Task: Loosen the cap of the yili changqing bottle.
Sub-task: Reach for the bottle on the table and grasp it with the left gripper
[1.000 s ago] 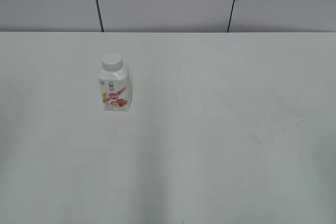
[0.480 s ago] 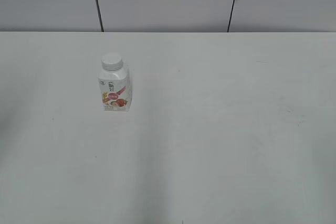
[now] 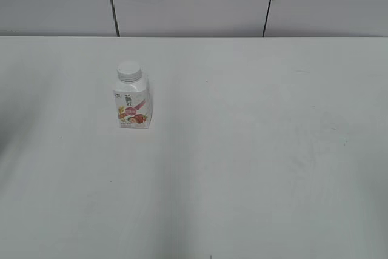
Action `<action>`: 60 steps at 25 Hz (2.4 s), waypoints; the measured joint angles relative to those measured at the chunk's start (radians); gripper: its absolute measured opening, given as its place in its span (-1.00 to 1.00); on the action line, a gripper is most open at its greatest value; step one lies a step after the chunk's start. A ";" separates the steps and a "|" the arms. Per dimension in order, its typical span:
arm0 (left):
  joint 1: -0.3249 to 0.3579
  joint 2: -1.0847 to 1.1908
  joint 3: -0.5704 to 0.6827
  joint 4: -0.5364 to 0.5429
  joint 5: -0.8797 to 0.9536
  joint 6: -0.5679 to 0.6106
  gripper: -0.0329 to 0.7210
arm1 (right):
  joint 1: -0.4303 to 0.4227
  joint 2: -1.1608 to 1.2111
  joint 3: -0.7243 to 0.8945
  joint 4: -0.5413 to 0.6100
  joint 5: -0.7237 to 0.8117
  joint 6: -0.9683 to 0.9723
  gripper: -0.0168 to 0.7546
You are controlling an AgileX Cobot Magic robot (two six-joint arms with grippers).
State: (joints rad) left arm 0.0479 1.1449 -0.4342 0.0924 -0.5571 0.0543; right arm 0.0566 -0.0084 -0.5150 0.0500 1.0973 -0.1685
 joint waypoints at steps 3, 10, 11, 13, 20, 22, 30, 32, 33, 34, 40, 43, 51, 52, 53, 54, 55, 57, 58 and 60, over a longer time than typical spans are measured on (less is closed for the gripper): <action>0.000 0.114 0.000 0.041 -0.110 -0.045 0.38 | 0.000 0.000 0.000 0.000 0.000 0.000 0.15; 0.000 0.373 0.000 0.302 -0.316 -0.161 0.37 | 0.000 0.000 0.000 0.000 0.000 0.000 0.15; 0.000 0.406 -0.001 0.335 -0.350 -0.165 0.37 | 0.000 0.000 0.000 0.000 0.000 0.000 0.15; 0.000 0.461 -0.001 0.400 -0.406 -0.183 0.37 | 0.000 0.000 0.000 0.000 0.000 0.000 0.15; 0.000 0.634 -0.074 0.670 -0.478 -0.279 0.36 | 0.000 0.000 0.000 0.000 0.000 0.000 0.15; 0.000 0.679 -0.125 0.746 -0.478 -0.301 0.36 | 0.000 0.000 0.000 0.000 0.000 0.000 0.15; 0.008 0.870 -0.305 1.037 -0.495 -0.472 0.37 | 0.000 0.000 0.000 0.000 0.000 0.000 0.15; 0.016 0.897 -0.323 1.110 -0.525 -0.493 0.41 | 0.000 0.000 0.000 0.000 0.000 0.000 0.15; 0.018 0.908 -0.331 1.126 -0.525 -0.497 0.45 | 0.000 0.000 0.000 0.000 0.000 0.000 0.15; 0.019 0.919 -0.342 1.137 -0.520 -0.500 0.50 | 0.000 0.000 0.000 0.000 0.000 0.000 0.15; 0.021 1.014 -0.459 1.211 -0.526 -0.507 0.63 | 0.000 0.000 0.000 0.000 0.000 0.000 0.15; 0.020 1.060 -0.508 1.263 -0.548 -0.507 0.63 | 0.000 0.000 0.000 0.000 0.000 0.000 0.15; 0.020 1.133 -0.590 1.310 -0.603 -0.507 0.57 | 0.000 0.000 0.000 0.000 0.000 0.000 0.15; 0.020 1.143 -0.600 1.320 -0.614 -0.507 0.54 | 0.000 0.000 0.000 0.000 0.000 0.000 0.15; 0.020 1.152 -0.608 1.327 -0.625 -0.507 0.51 | 0.000 0.000 0.000 0.000 0.000 0.000 0.15; 0.020 1.163 -0.615 1.330 -0.635 -0.507 0.49 | 0.000 0.000 0.000 0.000 0.000 0.000 0.15; 0.020 1.173 -0.624 1.336 -0.640 -0.507 0.48 | 0.000 0.000 0.000 0.000 0.000 0.000 0.15; 0.020 1.186 -0.638 1.344 -0.649 -0.507 0.47 | 0.000 0.000 0.000 0.000 0.000 0.000 0.15; 0.019 1.190 -0.645 1.347 -0.651 -0.507 0.47 | 0.000 0.000 0.000 0.000 0.000 0.000 0.15; 0.019 1.193 -0.662 1.353 -0.653 -0.507 0.47 | 0.000 0.000 0.000 0.000 0.000 0.000 0.15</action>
State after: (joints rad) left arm 0.0664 2.3383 -1.0965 1.4458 -1.2102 -0.4532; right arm 0.0566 -0.0084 -0.5150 0.0500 1.0973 -0.1685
